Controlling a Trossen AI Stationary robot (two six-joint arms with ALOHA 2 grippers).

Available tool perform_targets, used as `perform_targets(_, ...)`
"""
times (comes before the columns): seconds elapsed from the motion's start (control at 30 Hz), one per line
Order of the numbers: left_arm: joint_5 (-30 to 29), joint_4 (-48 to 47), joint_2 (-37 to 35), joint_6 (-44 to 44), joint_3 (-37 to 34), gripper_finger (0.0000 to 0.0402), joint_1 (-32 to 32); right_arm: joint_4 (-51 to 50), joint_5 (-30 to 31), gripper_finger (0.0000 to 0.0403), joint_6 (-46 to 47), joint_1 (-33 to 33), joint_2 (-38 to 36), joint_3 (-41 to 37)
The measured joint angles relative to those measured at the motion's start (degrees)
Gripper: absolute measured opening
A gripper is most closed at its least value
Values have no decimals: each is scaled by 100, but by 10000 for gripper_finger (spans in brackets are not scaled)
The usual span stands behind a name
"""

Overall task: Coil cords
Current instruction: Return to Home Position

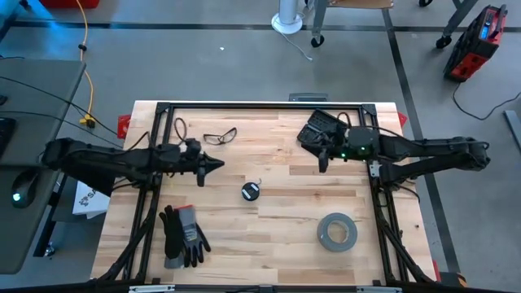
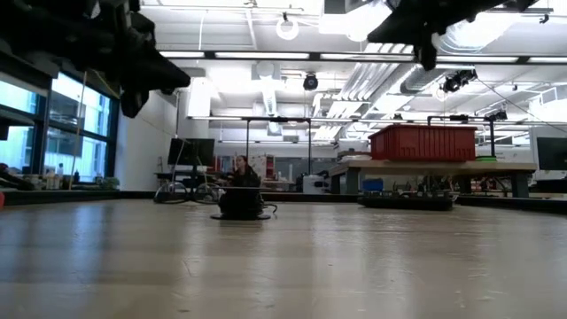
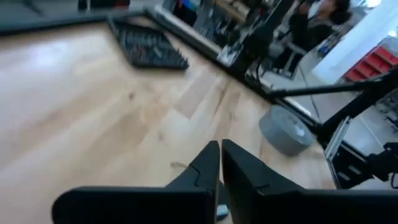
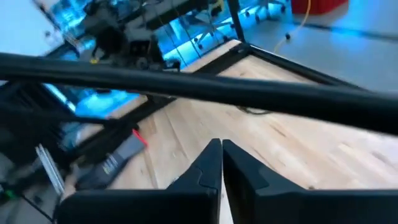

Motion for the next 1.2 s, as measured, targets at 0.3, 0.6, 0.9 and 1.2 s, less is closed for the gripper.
perform_targets(0.3, 23, 1613, -1099, 365, -1263, 1, 288, -1003, 1365, 1, 265, 1340, -924, -617)
perform_targets(0.6, -905, 1662, -1354, 1727, -1367, 0, 67, 2281, 1353, 0, -909, 1552, -1403, -2778)
perform_targets(0.9, -447, 1041, -1058, 2577, -1367, 0, -21, 2759, -363, 0, -2540, -110, -1124, -3225)
perform_targets(1.2, -164, 1323, -866, 2647, -1769, 0, 89, 2469, -1036, 0, -3363, -1005, -863, -3224)
